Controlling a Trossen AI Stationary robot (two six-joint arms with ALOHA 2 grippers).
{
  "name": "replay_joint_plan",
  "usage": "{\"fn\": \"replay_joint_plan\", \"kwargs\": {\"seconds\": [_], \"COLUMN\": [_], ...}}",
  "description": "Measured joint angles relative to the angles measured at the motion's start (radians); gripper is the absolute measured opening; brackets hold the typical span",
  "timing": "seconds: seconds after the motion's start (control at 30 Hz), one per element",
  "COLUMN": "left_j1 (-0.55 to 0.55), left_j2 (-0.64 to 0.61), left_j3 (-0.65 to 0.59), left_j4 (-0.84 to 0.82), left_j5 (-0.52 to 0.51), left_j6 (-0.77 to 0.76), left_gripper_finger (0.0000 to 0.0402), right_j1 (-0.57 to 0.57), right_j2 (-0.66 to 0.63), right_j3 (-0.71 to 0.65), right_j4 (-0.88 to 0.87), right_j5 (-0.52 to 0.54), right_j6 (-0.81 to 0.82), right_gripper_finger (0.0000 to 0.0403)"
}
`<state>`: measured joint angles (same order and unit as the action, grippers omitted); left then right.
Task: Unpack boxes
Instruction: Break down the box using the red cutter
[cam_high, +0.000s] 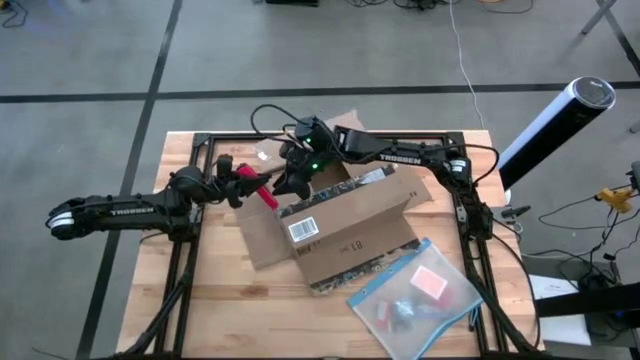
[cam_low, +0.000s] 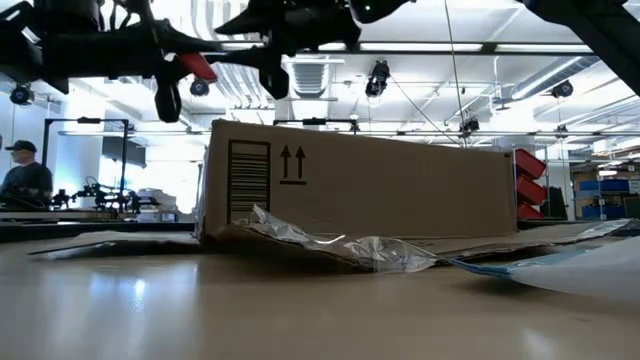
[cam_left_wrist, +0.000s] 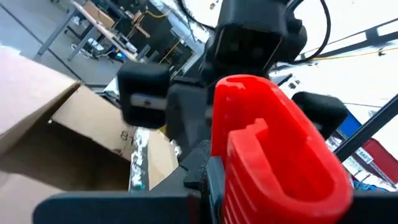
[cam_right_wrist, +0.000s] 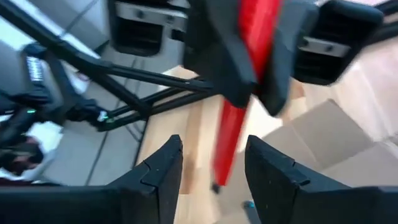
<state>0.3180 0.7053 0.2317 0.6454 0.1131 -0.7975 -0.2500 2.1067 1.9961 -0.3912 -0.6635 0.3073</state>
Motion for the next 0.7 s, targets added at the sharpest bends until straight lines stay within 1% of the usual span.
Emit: {"fn": "replay_joint_plan", "kwargs": {"seconds": [0.2, 0.33, 0.47, 0.6, 0.7], "left_j1": [0.0, 0.0, 0.0, 0.0, 0.0], "left_j2": [0.046, 0.09, 0.143, 0.19, 0.213], "left_j3": [0.0, 0.0, 0.0, 0.0, 0.0], "left_j4": [0.055, 0.152, 0.26, 0.311, 0.33], "left_j5": [-0.001, -0.002, -0.018, -0.019, -0.017], "left_j6": [0.002, 0.003, 0.002, -0.005, -0.015], "left_gripper_finger": [0.0029, 0.0029, 0.0029, 0.0029, 0.0029], "right_j1": [0.008, 0.017, 0.021, 0.021, 0.02], "right_j2": [0.003, 0.003, 0.009, 0.012, 0.012], "right_j3": [0.0, 0.0, 0.0, -0.002, -0.002], "right_j4": [0.005, 0.007, 0.008, 0.005, 0.001], "right_j5": [0.002, 0.003, 0.005, 0.007, 0.01], "right_j6": [0.01, -0.004, -0.006, -0.026, -0.059], "right_gripper_finger": [0.016, 0.0151, 0.0129, 0.0102, 0.0067]}}
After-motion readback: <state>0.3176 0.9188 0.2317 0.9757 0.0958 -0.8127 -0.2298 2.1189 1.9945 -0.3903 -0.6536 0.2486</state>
